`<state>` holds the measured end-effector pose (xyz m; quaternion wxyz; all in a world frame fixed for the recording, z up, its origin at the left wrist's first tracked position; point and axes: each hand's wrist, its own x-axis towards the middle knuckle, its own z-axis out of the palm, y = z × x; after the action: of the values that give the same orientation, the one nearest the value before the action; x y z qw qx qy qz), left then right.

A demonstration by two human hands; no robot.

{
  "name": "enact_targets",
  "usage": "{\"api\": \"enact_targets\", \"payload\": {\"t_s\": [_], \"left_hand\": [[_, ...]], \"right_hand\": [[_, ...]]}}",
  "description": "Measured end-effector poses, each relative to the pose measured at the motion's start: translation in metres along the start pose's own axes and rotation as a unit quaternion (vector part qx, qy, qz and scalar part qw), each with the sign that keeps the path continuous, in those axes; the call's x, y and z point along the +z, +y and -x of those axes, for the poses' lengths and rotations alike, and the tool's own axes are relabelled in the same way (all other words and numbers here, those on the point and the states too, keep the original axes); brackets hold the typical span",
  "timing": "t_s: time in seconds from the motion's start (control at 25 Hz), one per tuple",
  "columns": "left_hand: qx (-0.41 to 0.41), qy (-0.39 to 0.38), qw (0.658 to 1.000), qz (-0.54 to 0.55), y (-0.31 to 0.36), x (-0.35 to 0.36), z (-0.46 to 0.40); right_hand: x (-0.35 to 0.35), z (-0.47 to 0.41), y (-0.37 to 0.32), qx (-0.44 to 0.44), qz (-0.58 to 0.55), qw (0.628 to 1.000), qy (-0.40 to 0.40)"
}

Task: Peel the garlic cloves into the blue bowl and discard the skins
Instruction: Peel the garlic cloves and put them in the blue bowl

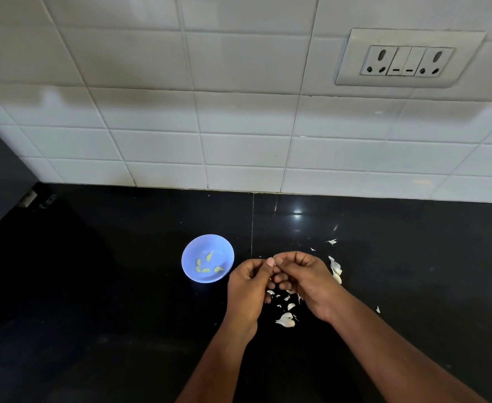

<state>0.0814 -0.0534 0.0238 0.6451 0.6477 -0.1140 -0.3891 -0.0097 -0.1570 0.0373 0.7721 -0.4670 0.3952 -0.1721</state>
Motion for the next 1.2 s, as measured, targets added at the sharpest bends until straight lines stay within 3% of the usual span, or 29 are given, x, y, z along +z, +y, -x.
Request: {"api": "enact_targets", "payload": {"t_s": [0.36,0.56,0.72,0.92,1.0,1.08,1.2], "left_hand": [[-0.017,-0.072,0.997,-0.013,0.01,-0.01,-0.008],[-0.137,-0.082,0.987,0.005,0.015,-0.008,-0.015],[-0.199,-0.074,0.976,0.044,0.018,-0.003,-0.015],[-0.2,-0.034,0.978,0.04,0.017,0.01,-0.012],[-0.179,-0.013,0.983,-0.03,0.013,0.012,-0.011],[-0.143,0.003,0.986,-0.086,0.009,0.011,-0.009],[-0.105,0.01,0.988,-0.109,0.003,0.007,-0.007]], "right_hand": [[-0.011,-0.002,-0.007,0.065,-0.06,0.993,-0.078],[-0.023,-0.005,-0.004,0.124,-0.087,0.984,-0.096],[-0.031,-0.009,0.001,0.155,-0.112,0.975,-0.113],[-0.027,-0.011,-0.005,0.122,-0.117,0.981,-0.098],[-0.029,-0.017,-0.017,0.076,-0.044,0.994,-0.069],[-0.033,-0.025,-0.029,0.035,0.127,0.99,-0.041],[-0.041,-0.041,-0.036,-0.007,0.392,0.92,0.0]]}}
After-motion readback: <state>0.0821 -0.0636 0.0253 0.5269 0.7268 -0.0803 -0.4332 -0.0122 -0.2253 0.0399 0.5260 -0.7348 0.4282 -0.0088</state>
